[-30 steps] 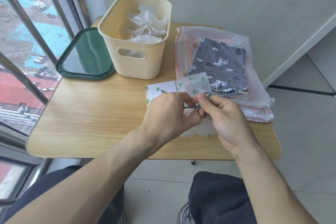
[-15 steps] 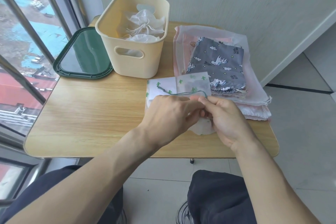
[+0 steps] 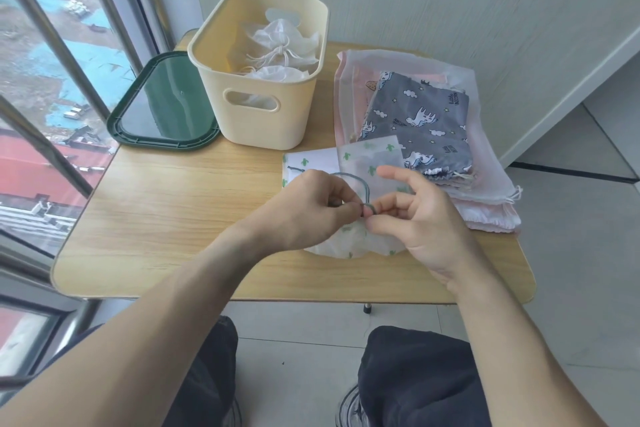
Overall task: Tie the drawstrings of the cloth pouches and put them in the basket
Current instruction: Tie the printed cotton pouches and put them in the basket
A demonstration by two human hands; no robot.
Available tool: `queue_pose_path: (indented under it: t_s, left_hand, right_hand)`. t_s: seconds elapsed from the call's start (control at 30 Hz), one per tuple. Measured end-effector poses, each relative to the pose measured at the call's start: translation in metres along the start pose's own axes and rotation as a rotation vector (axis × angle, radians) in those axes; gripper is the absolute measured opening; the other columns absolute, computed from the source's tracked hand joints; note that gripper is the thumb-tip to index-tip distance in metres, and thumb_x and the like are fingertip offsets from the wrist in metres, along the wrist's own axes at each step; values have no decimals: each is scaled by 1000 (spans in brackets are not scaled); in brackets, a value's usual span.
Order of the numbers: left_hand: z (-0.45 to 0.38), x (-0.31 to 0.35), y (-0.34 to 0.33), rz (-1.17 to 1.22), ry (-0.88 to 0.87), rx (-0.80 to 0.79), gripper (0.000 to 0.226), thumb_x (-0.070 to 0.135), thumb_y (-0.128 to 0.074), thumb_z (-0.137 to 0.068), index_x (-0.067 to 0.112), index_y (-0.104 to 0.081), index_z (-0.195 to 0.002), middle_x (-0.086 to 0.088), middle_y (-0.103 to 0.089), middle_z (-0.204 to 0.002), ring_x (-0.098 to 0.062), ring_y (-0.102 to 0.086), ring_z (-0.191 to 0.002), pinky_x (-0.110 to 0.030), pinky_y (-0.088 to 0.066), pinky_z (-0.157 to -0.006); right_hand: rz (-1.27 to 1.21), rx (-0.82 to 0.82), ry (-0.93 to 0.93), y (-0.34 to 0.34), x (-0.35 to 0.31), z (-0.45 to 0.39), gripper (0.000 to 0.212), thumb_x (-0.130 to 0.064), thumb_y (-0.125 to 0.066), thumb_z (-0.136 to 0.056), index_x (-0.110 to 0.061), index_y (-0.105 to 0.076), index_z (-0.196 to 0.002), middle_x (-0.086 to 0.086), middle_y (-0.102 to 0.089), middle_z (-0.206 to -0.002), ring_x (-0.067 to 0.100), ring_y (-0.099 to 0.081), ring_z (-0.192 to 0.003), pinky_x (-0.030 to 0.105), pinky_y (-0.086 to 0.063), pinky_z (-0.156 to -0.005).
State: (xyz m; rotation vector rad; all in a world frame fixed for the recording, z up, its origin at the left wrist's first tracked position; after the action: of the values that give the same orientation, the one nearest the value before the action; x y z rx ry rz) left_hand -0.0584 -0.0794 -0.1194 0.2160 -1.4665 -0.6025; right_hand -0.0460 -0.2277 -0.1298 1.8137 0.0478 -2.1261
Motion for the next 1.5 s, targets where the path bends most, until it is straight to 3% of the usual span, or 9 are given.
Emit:
queue_pose_path:
  t_s: [0.1, 0.3, 0.5, 0.67, 0.93, 1.13, 1.27, 1.4, 1.5]
  left_hand:
    - [-1, -7, -1, 163, 78, -96, 18, 21, -68, -94, 13, -71, -78, 11, -44, -51, -7, -34, -46, -18, -29, -46]
    - [4, -12, -12, 509, 238, -249, 26, 7, -61, -95, 14, -64, -70, 5, -22, -56, -10, -16, -47, -21, -10, -43]
    - [3, -24, -7, 608, 336, -171, 23, 11, -59, -95, 16, -47, -76, 5, -16, -58, -11, -12, -49, -21, -11, -41]
    - [2, -23, -7, 541, 296, -141, 12, 15, -64, -94, 4, -63, -91, 8, -27, -51, -10, -20, -45, -19, -17, -41]
    - [4, -18, 4, 202, 170, -8, 12, 31, -74, -88, 21, -76, -82, 4, -41, -57, -10, -31, -46, -23, -25, -46]
    - [5, -10, 12, 36, 107, 62, 14, 31, -70, -90, 22, -76, -82, 10, -40, -49, -8, -32, -44, -19, -27, -44]
    - [6, -6, 20, -86, 79, 132, 14, 29, -71, -90, 20, -77, -80, 11, -38, -40, -8, -35, -40, -15, -25, -41]
    - [8, -7, 26, -73, 79, 167, 14, 28, -73, -89, 18, -79, -83, 13, -38, -36, -9, -33, -39, -13, -24, -39]
    - [9, -2, 23, -72, 61, 157, 13, 29, -73, -89, 19, -80, -84, 14, -40, -37, -10, -35, -41, -12, -25, -39]
  right_hand:
    - [10, 51, 44, 2, -4, -1, 65, 9, -78, -75, -25, -57, -127, 0, -71, -81, 15, -61, -76, 27, -51, -77]
    - [312, 65, 330, 3, -26, 4, 28, -6, -81, -77, -32, -72, -83, -11, -67, -91, 10, -65, -86, 29, -49, -78]
    - [429, 28, 421, -3, -31, 10, 19, -29, -82, -75, -26, -77, -93, -10, -66, -108, 5, -64, -106, 13, -42, -92]
    - [412, 154, 439, 1, -29, 8, 5, -21, -85, -81, -22, -80, -82, -10, -70, -97, 3, -66, -94, 8, -41, -86]
    - [426, -62, 228, -11, -12, 2, 17, -15, -67, -92, -23, -68, -77, -14, -61, -122, -3, -57, -109, 14, -39, -90]
    - [163, -225, 69, -17, -5, 1, 22, -28, -49, -83, -15, -61, -70, -12, -65, -120, -2, -56, -115, 9, -37, -89]
    - [6, -183, 88, -14, -5, 0, 43, -34, -50, -93, 3, -72, -95, -9, -74, -108, 12, -61, -116, 31, -39, -105]
    - [-347, -37, 47, -1, -14, -1, 49, -38, -54, -95, -17, -59, -50, 12, -74, -97, 24, -65, -94, 38, -45, -88]
    - [-598, -8, -44, 3, -13, -3, 48, -39, -53, -94, -23, -47, -50, 10, -72, -87, 24, -69, -92, 37, -47, -89]
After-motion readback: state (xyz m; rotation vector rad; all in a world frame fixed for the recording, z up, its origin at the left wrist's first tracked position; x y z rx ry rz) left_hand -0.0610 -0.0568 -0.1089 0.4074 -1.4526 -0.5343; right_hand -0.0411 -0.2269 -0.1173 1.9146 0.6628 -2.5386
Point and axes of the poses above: each hand's wrist, its own z-axis away from the middle knuckle, its own y-axis out of the back of the hand, x = y × z, the point moved 8 cm from there along -z, towards the middle knuckle
